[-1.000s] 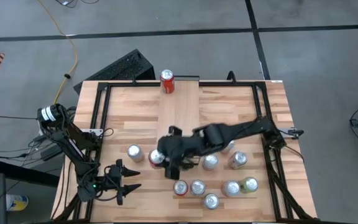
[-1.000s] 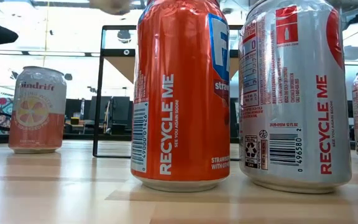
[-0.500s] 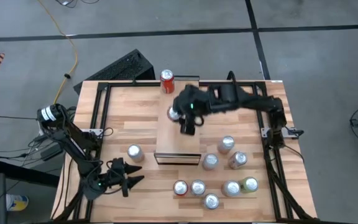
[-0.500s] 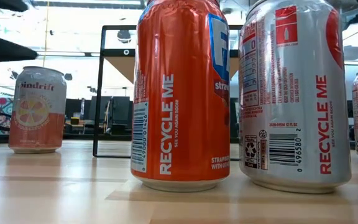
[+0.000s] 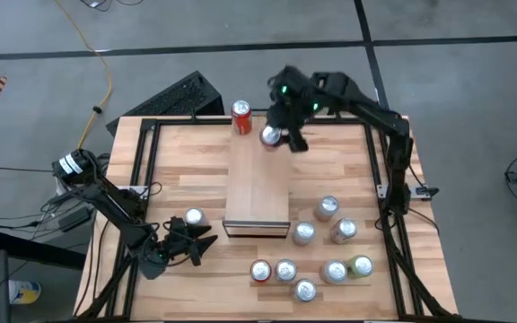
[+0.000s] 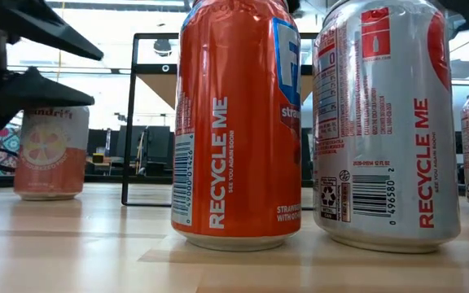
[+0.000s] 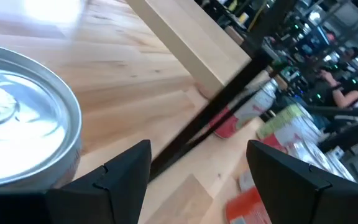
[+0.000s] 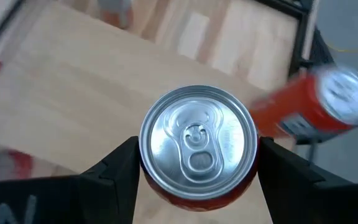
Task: Place canned beverage on shelf
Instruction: Put the left red soda can on the shelf aligned with the other red soda can
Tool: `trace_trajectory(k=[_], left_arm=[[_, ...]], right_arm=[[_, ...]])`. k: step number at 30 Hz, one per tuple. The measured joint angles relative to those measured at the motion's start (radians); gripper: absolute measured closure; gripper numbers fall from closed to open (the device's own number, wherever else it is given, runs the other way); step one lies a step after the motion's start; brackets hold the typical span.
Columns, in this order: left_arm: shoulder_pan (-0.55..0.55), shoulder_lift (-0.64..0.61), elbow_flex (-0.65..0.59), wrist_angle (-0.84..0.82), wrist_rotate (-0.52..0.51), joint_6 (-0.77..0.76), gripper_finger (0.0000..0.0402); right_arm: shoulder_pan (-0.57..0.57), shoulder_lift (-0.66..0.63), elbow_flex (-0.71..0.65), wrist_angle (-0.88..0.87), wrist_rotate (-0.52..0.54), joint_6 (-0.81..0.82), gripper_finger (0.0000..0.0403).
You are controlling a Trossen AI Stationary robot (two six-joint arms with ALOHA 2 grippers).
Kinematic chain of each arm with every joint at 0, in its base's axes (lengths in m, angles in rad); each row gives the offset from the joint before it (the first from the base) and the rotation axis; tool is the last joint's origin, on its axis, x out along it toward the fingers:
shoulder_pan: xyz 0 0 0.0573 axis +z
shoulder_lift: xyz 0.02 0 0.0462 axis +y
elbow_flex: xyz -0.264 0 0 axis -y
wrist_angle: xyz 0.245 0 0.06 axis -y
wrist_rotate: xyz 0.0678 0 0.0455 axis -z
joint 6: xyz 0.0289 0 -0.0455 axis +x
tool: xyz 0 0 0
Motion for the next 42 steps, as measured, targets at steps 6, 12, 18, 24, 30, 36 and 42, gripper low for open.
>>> trace_trajectory(k=[6,12,18,24,30,36,42], left_arm=[[0.061,0.000,0.000,-0.001,0.005,-0.005,0.0150],[0.090,0.000,0.000,-0.013,0.019,-0.005,0.0150],[0.098,0.000,0.000,-0.052,0.037,-0.053,0.0150],[0.098,0.000,0.000,-0.133,0.059,-0.178,0.0150],[0.098,-0.054,0.000,-0.206,0.059,-0.179,0.0150],[0.098,-0.191,0.000,-0.362,0.057,-0.124,0.0150],[0.098,-0.285,0.000,-0.444,0.050,-0.066,0.0150]], right_arm=[[-0.201,0.001,-0.008,0.043,-0.248,-0.025,0.0148],[-0.269,0.024,-0.008,0.048,-0.302,-0.037,0.0148],[-0.252,0.030,-0.034,0.049,-0.283,-0.061,0.0148],[-0.224,0.036,-0.112,0.048,-0.217,-0.077,0.0148],[-0.210,0.035,-0.142,0.062,-0.213,-0.085,0.0148],[-0.201,0.035,-0.142,0.112,-0.208,-0.087,0.0148],[-0.198,0.041,-0.142,0.126,-0.197,-0.092,0.0148]])
